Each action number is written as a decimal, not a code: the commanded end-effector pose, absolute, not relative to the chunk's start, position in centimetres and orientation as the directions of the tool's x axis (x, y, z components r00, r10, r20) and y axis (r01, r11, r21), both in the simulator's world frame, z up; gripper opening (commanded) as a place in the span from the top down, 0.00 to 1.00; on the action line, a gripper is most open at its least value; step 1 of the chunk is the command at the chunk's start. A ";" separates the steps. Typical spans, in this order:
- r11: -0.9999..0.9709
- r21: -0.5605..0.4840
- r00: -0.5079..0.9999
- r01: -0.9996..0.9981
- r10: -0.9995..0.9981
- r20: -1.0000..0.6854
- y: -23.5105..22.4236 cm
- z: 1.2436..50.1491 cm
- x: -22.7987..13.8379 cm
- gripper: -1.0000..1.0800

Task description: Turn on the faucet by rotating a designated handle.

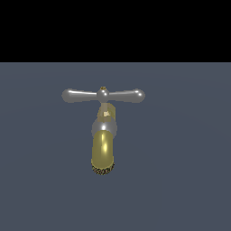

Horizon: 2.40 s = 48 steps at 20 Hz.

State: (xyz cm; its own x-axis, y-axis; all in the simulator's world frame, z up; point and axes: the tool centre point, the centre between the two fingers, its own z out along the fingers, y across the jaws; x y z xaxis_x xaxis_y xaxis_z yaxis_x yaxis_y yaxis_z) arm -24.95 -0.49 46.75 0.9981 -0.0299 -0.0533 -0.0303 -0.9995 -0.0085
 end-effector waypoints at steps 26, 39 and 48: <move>-0.993 -0.007 0.991 -0.121 -0.120 -0.055 -1.4 45.7 -22.6 1.00; -0.931 -0.033 0.930 -0.364 -0.362 -0.067 1.0 42.5 -17.0 1.00; -0.840 -0.035 0.839 -0.542 -0.538 -0.082 3.1 39.4 -13.1 1.00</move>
State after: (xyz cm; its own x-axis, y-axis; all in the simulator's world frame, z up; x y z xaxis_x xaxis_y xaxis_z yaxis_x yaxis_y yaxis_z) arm -13.77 2.71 39.95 0.8576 -0.5081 -0.0798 -0.5118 -0.8584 -0.0352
